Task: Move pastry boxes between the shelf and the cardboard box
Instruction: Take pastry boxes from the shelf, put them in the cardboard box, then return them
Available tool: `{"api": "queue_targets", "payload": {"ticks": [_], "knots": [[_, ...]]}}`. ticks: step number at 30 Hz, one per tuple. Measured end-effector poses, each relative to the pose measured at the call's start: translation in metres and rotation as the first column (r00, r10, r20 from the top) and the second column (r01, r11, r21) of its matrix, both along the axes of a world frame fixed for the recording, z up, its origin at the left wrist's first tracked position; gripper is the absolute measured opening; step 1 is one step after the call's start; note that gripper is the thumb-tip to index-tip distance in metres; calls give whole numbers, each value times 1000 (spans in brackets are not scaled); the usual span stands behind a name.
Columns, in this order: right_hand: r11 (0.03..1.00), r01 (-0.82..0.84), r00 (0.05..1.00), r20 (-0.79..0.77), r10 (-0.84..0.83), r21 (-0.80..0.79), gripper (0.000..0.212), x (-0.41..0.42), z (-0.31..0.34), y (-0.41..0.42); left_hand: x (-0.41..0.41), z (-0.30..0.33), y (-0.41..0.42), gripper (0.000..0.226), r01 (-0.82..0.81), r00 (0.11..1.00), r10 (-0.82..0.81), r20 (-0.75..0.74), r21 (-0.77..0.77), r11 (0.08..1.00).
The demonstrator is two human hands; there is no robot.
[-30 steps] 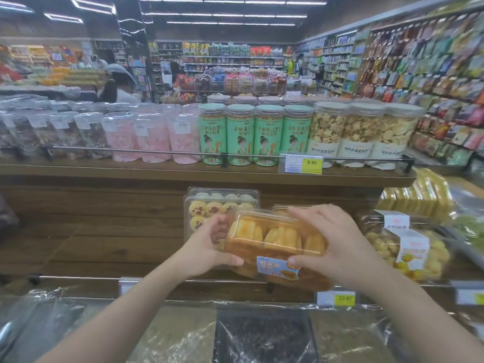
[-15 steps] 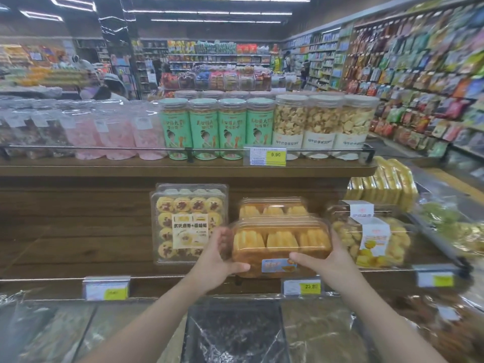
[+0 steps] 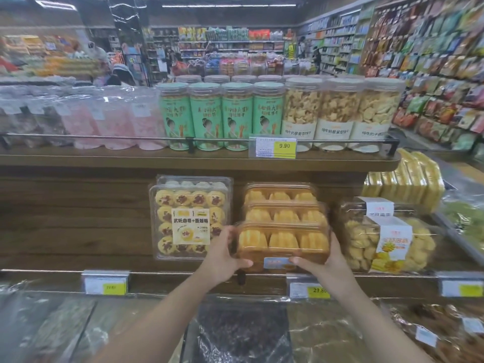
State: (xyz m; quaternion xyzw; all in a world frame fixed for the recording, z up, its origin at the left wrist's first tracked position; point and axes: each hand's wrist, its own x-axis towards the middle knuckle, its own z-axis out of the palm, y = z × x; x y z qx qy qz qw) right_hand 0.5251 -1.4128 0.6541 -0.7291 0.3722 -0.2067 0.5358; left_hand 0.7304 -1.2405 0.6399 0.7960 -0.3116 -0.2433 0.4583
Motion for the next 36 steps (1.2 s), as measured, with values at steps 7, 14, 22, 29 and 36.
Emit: {"api": "queue_targets", "payload": {"ticks": [7, 14, 22, 29, 36], "knots": [[999, -32, 995, -95, 32, 0, 130, -7, 1, -1, -4, 7, 4, 91, 46, 999, -46, -15, 29, 999], [994, -69, 969, -243, 48, -80, 111, -9, 24, 0, -7, 29, 21, 102, 90, 996, -91, 15, 33, 995], [845, -271, 861, -509, -2, -461, 94, -8, 81, 26, 2, 81, 57, 59, 70, 891, -197, 409, 305, 950], [686, -463, 727, -683, -68, -561, 63, -27, 140, 83, -16, 118, 94, 37, 158, 813, -340, 473, 383, 910], [750, -342, 728, -664, -171, -567, 51, -79, 150, 150, -58, 140, 116, 39, 272, 712, -470, 521, 412, 870]]}}
